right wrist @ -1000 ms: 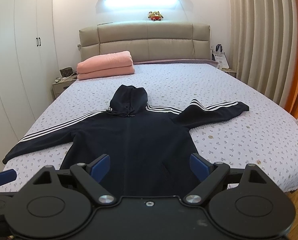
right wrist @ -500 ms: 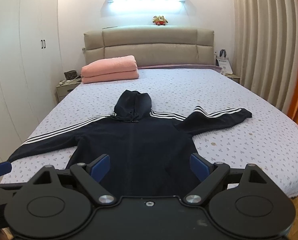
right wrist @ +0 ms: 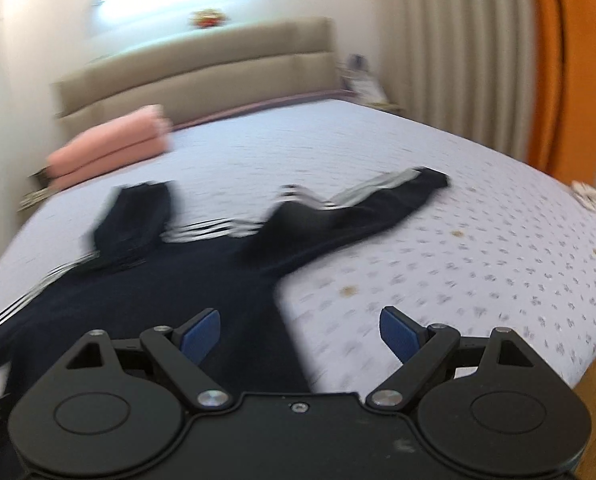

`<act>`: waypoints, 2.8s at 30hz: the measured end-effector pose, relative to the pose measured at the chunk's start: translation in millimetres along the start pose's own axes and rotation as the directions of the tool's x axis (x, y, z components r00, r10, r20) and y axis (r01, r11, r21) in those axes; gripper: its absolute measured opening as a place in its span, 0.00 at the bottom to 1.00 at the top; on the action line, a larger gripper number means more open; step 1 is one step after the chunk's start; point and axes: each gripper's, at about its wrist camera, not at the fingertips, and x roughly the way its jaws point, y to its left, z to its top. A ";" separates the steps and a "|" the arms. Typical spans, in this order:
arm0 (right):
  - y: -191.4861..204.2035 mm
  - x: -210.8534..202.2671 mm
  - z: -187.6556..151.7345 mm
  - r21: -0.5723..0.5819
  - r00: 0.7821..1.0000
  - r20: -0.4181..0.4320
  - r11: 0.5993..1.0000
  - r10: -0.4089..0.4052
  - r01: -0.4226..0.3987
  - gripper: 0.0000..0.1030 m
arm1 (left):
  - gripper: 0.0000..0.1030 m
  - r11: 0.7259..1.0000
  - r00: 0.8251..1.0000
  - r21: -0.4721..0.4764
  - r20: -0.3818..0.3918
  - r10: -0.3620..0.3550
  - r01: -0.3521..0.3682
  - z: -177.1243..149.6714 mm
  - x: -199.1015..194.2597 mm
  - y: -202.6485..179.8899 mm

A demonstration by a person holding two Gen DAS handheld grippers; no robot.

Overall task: Fold large clothes
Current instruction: 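Grasp the striped sleeve cuff with the right gripper and lift it, then carry the sleeve across the sweatshirt body with the right gripper and release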

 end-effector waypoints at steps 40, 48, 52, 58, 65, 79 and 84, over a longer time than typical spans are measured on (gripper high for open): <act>-212.5 296.7 221.4 0.139 0.966 -0.038 0.956 -0.255 0.257 0.17 | 0.67 0.997 0.958 -0.026 -0.274 -0.083 0.079 151.1 274.5 -244.5; -239.2 275.9 168.6 0.167 0.948 -0.157 0.938 -0.278 0.303 0.18 | 0.86 0.975 0.993 0.220 -0.119 -0.013 0.040 134.3 294.4 -319.1; -225.3 276.9 171.5 0.177 0.962 -0.135 0.949 -0.239 0.261 0.18 | 0.73 0.980 0.989 0.183 -0.138 -0.047 0.072 144.0 282.9 -303.6; -144.1 241.6 198.5 0.017 0.995 -0.018 0.995 -0.094 0.095 0.18 | 0.72 0.994 0.986 0.037 -0.136 -0.094 0.100 141.5 240.3 -210.7; 19.3 184.4 180.7 -0.177 0.977 -0.016 0.961 0.215 -0.214 0.18 | 0.69 0.983 0.971 -0.156 -0.204 -0.125 0.094 133.8 199.5 -51.1; 348.5 124.3 47.3 -0.308 0.769 -0.287 0.705 0.571 -0.639 0.31 | 0.72 0.954 0.978 -0.291 -0.207 0.016 -0.077 110.7 175.1 191.1; 364.2 150.0 18.9 -0.251 0.684 -0.519 0.673 0.514 -0.696 0.64 | 0.72 0.934 0.965 -0.355 -0.254 -0.065 -0.031 88.7 194.7 223.6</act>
